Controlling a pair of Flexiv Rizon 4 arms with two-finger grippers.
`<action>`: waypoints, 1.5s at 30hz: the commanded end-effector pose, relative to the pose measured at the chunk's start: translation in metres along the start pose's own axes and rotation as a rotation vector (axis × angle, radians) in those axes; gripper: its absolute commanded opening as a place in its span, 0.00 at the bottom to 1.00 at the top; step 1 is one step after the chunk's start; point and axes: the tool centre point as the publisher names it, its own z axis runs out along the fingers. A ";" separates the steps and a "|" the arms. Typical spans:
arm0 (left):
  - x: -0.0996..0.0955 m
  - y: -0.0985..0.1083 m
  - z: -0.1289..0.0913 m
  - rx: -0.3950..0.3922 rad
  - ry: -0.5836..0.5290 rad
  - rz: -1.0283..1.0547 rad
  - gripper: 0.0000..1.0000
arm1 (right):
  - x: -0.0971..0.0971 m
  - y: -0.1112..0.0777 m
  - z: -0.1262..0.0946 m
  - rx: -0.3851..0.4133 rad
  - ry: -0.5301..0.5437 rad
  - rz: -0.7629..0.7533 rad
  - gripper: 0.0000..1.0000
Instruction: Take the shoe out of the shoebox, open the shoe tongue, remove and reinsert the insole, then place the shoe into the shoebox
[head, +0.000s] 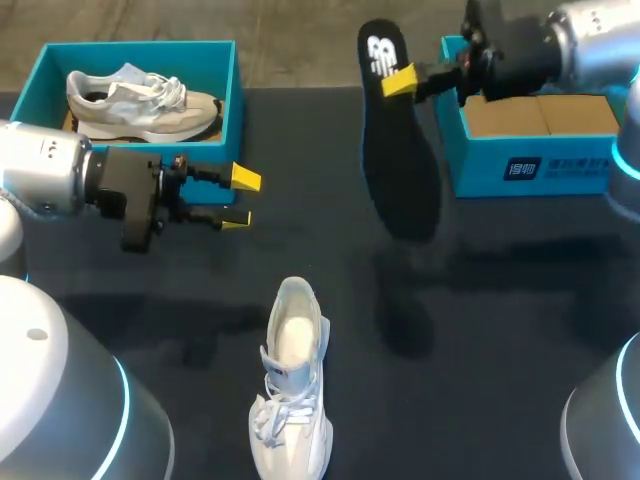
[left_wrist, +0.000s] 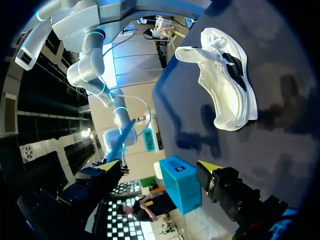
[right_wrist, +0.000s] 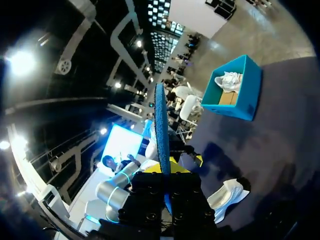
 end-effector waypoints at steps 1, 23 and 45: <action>0.000 0.000 0.001 -0.001 -0.001 0.001 1.00 | -0.017 0.003 0.021 -0.008 0.001 0.035 0.00; 0.001 0.008 0.030 -0.049 -0.136 0.087 1.00 | -0.034 0.015 0.026 -0.025 0.000 0.125 0.00; -0.039 0.020 0.058 -0.061 -0.246 0.193 1.00 | -0.063 0.013 0.035 -0.071 -0.017 0.246 0.00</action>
